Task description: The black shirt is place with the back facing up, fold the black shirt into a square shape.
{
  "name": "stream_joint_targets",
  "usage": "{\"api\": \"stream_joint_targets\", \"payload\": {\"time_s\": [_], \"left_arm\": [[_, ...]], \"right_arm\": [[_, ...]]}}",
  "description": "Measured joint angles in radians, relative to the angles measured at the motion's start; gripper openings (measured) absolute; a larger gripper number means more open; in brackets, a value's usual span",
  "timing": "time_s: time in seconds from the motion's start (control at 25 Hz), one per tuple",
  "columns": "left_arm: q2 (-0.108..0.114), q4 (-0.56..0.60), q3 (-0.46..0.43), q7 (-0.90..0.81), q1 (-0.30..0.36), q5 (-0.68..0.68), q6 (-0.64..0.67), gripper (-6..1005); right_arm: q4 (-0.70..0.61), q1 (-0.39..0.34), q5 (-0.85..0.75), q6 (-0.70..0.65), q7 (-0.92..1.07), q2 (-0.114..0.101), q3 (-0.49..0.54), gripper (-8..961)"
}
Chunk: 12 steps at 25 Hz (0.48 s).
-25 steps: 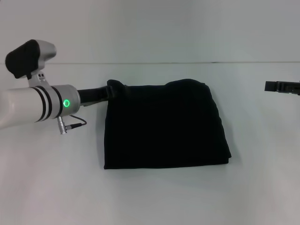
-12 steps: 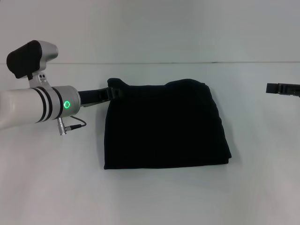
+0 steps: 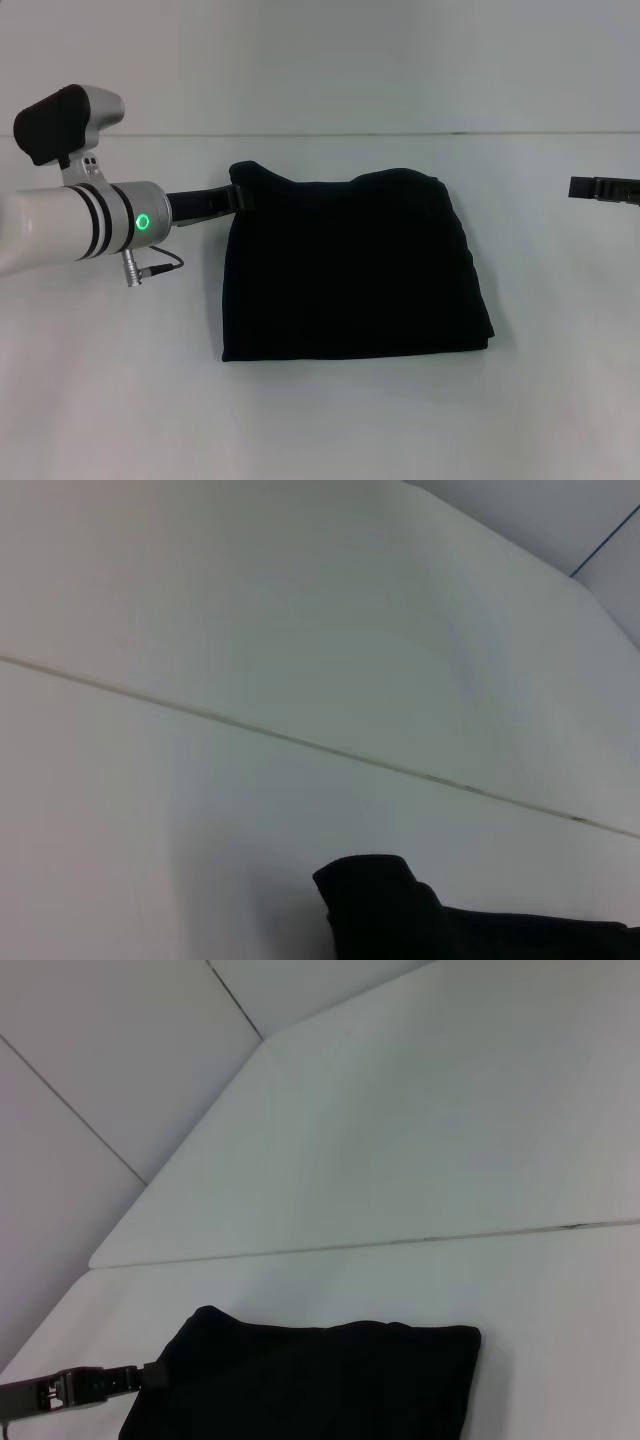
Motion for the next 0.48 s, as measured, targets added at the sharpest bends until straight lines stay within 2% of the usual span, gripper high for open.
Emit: {"api": "stream_joint_targets", "payload": {"time_s": [0.12, 0.48], "left_arm": [[0.0, 0.0, 0.0, 0.0, -0.005, 0.0, 0.006, 7], [0.007, 0.0, 0.0, 0.001, -0.046, -0.005, 0.035, 7]], "right_arm": [[0.0, 0.0, 0.0, 0.0, 0.0, 0.0, 0.0, 791], [0.0, 0.0, 0.0, 0.003, -0.001, 0.0, -0.002, 791]]}}
